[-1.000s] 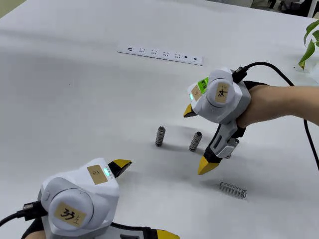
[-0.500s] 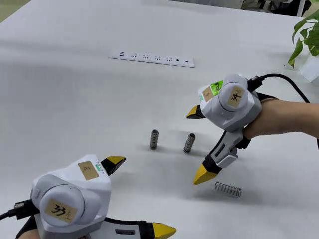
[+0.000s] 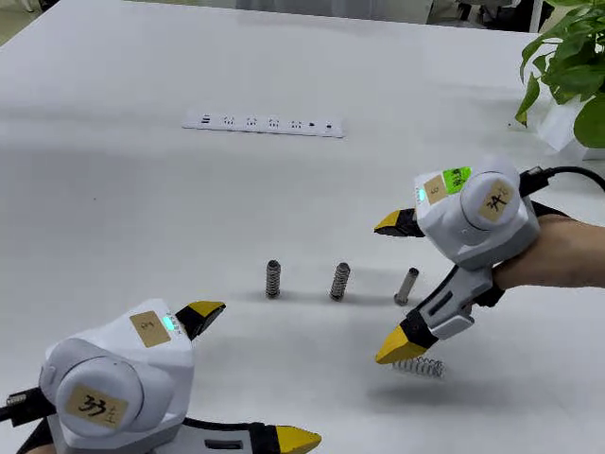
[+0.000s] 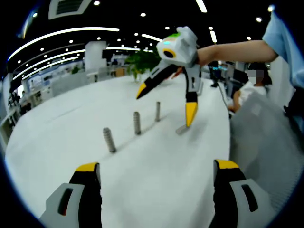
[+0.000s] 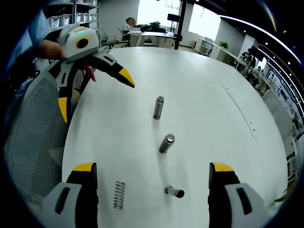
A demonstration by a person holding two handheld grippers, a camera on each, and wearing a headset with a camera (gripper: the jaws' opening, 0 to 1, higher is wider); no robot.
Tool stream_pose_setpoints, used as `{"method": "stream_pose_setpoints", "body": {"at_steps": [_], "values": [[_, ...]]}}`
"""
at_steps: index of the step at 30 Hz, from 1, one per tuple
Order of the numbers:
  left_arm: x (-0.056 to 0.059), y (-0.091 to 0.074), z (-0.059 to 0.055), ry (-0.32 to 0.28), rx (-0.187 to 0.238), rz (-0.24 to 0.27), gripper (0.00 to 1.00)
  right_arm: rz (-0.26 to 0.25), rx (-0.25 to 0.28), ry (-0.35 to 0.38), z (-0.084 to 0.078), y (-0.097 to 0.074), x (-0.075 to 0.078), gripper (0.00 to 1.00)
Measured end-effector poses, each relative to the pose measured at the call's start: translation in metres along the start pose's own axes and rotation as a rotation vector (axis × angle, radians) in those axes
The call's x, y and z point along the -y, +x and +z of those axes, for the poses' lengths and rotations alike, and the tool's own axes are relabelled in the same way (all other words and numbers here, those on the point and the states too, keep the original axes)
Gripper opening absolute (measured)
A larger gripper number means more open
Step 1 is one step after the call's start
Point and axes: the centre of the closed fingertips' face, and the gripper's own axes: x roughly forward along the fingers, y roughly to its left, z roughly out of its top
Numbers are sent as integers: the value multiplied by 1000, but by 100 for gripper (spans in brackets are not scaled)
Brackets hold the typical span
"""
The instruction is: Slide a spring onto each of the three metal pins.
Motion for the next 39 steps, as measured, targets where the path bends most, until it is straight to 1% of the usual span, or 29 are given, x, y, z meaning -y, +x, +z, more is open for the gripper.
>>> {"method": "stream_pose_setpoints", "body": {"at_steps": [2,6,8,10,11,13,15,17,18,19,21,22,25,28,35,37,39], "values": [[-1,0,0,8,-4,-2,100,-12,7,19,-6,-5,-3,99],[-3,1,-2,10,-12,-4,100,-41,40,92,-16,-14,-9,99],[-4,2,-3,11,-16,-5,100,-60,56,114,-21,-18,-10,99],[-3,2,-3,15,-19,-10,100,-85,68,151,-28,-22,-12,99],[-3,3,-3,17,-21,-15,100,-103,78,181,-33,-25,-13,99],[-2,4,-3,25,-25,-20,100,-122,112,236,-38,-29,-16,99],[-3,5,-3,27,-28,-22,100,-132,112,255,-45,-32,-19,99],[-4,6,-3,26,-30,-24,100,-153,104,285,-56,-36,-22,99],[-4,6,-3,28,-32,-24,100,-159,110,294,-59,-38,-24,99],[-5,6,-3,28,-33,-22,100,-179,115,317,-64,-41,-26,99],[-6,6,-4,23,-31,-22,100,-191,129,355,-70,-45,-32,99],[-6,6,-4,22,-32,-23,100,-199,127,369,-74,-47,-34,99],[-7,7,-6,26,-42,-26,100,-207,122,393,-83,-51,-42,99],[-8,8,-7,29,-47,-28,100,-232,131,422,-88,-57,-46,99],[-14,7,-14,34,-70,-15,100,-252,140,448,-95,-62,-51,99],[-13,7,-15,36,-76,-21,100,-256,148,452,-95,-63,-52,99],[-10,9,-15,52,-81,-35,100,-258,152,455,-95,-62,-54,99]]}}
